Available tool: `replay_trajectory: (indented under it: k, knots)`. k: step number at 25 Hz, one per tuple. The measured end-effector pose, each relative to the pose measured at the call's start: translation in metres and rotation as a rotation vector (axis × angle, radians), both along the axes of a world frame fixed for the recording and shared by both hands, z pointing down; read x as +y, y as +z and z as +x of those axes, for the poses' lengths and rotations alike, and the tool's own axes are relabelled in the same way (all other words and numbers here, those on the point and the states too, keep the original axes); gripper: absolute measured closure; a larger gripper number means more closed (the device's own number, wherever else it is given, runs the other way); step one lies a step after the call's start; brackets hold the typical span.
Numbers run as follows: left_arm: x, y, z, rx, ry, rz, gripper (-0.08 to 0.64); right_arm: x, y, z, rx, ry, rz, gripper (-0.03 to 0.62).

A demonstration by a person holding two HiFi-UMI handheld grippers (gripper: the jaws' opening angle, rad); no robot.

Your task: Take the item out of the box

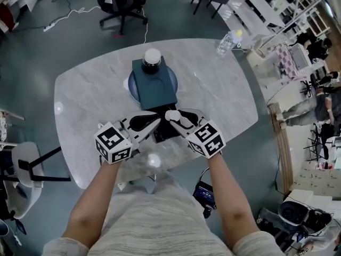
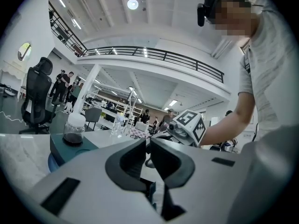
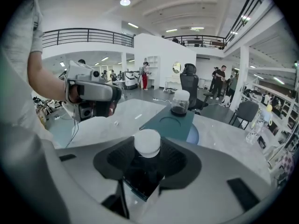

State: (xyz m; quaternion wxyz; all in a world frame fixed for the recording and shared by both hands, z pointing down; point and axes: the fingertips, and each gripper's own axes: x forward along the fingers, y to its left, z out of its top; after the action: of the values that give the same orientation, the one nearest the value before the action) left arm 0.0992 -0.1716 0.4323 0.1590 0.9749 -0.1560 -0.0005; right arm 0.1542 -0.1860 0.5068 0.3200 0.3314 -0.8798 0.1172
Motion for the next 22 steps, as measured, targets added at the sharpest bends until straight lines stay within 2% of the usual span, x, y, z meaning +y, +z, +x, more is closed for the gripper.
replay_trajectory:
  k: [9,17,22]
  knots:
    - [0.014,-0.023,0.007,0.010,0.043,0.025,0.538,0.025,-0.046,0.001,-0.115,0.043,0.056,0.408]
    - [0.007,-0.019,0.021,0.012,0.069,0.037,0.538,0.026,-0.060,0.005,-0.195,0.050,0.109,0.408]
    - [0.002,-0.020,0.028,0.014,0.068,0.043,0.538,0.024,-0.064,0.009,-0.214,0.044,0.130,0.408]
